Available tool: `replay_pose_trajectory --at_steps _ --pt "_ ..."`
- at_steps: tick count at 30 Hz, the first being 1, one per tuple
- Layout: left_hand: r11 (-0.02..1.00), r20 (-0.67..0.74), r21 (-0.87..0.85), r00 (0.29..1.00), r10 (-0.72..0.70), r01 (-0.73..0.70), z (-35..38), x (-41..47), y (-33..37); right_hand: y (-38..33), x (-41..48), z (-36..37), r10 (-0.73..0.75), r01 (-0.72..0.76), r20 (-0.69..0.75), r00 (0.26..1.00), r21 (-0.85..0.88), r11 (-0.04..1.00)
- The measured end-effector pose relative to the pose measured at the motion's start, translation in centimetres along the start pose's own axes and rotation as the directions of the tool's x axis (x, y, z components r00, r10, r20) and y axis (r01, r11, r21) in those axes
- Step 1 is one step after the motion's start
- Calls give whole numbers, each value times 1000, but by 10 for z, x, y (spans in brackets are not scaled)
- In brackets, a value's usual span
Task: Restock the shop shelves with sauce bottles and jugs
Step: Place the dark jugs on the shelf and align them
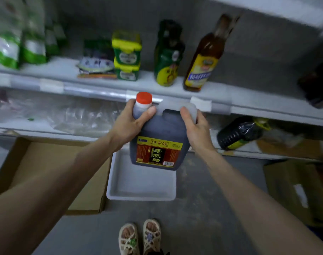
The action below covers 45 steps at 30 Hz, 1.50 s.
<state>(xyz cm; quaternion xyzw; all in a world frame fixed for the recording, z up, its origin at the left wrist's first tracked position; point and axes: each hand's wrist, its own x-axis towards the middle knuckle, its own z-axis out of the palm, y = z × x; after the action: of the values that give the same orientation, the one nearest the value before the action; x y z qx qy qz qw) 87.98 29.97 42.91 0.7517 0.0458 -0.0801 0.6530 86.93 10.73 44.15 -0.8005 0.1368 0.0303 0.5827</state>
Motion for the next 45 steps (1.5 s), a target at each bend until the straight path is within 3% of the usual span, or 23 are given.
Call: replay_pose_trajectory --at_steps 9,18,31,38,45 --pt "955 -16 81 958 286 -284 12 -36 254 -221 -54 -119 -215 224 -211 954 17 974" --pt "876 12 183 892 451 -446 54 -47 381 -311 -75 -209 -310 331 -335 890 5 944" --pt "901 -1 126 908 419 -416 174 38 440 -327 39 -326 -324 340 -333 886 -9 940" --pt "922 -166 151 911 378 -356 235 94 449 -330 115 -376 -354 356 -228 907 -32 934" --pt "936 -272 174 899 344 -306 269 127 448 -320 169 -395 -269 279 -216 939 17 960"
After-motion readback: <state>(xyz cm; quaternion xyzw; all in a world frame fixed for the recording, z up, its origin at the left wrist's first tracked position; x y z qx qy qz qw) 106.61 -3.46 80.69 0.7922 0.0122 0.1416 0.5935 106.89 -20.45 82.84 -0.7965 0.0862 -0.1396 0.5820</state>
